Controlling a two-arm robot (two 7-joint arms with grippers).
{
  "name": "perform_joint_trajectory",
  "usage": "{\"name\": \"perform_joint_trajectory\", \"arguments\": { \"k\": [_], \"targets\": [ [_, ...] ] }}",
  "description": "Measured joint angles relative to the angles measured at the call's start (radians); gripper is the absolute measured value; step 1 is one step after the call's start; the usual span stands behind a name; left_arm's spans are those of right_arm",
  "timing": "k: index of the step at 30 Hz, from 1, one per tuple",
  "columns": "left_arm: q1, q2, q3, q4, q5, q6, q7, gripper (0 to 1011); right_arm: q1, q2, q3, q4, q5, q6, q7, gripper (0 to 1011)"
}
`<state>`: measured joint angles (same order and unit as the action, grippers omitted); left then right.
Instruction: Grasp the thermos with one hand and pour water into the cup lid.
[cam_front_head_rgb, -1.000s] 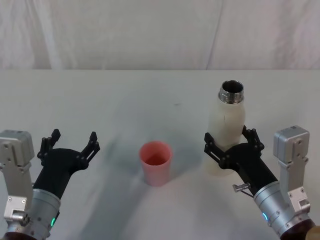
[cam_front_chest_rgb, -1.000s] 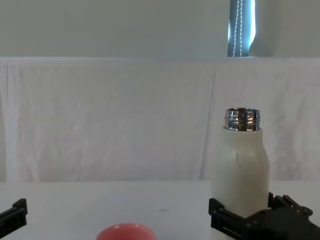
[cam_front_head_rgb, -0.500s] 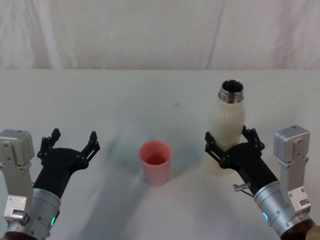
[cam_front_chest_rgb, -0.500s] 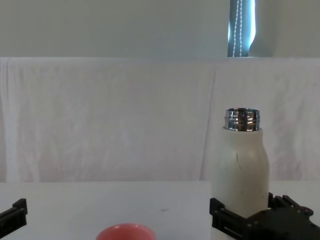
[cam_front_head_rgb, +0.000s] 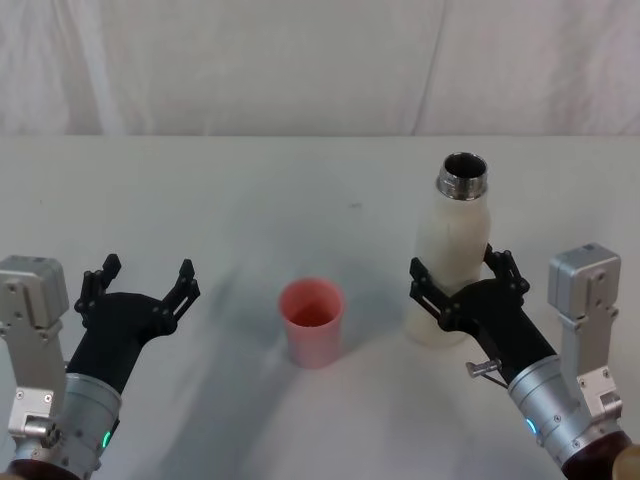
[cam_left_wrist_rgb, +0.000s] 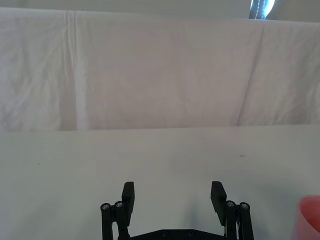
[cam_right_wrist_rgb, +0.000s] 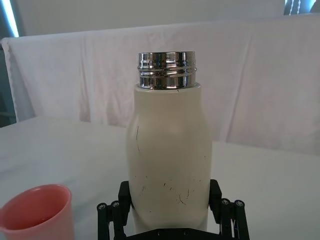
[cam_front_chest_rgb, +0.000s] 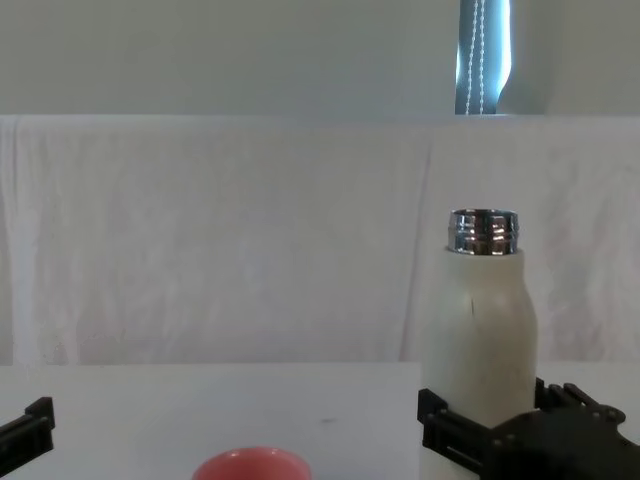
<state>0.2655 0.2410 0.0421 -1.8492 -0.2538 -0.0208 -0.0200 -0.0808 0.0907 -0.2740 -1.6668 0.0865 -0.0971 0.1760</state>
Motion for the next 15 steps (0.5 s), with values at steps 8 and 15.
{"name": "perform_joint_trajectory", "arguments": {
  "k": [8, 15],
  "targets": [
    [0.000, 0.000, 0.000, 0.000, 0.000, 0.000, 0.000, 1001, 0.007, 0.013, -0.008, -0.025, -0.016, 0.018, 0.000, 952],
    [0.000, 0.000, 0.000, 0.000, 0.000, 0.000, 0.000, 1001, 0.014, 0.027, -0.008, -0.054, -0.027, 0.035, 0.000, 952]
  ]
}}
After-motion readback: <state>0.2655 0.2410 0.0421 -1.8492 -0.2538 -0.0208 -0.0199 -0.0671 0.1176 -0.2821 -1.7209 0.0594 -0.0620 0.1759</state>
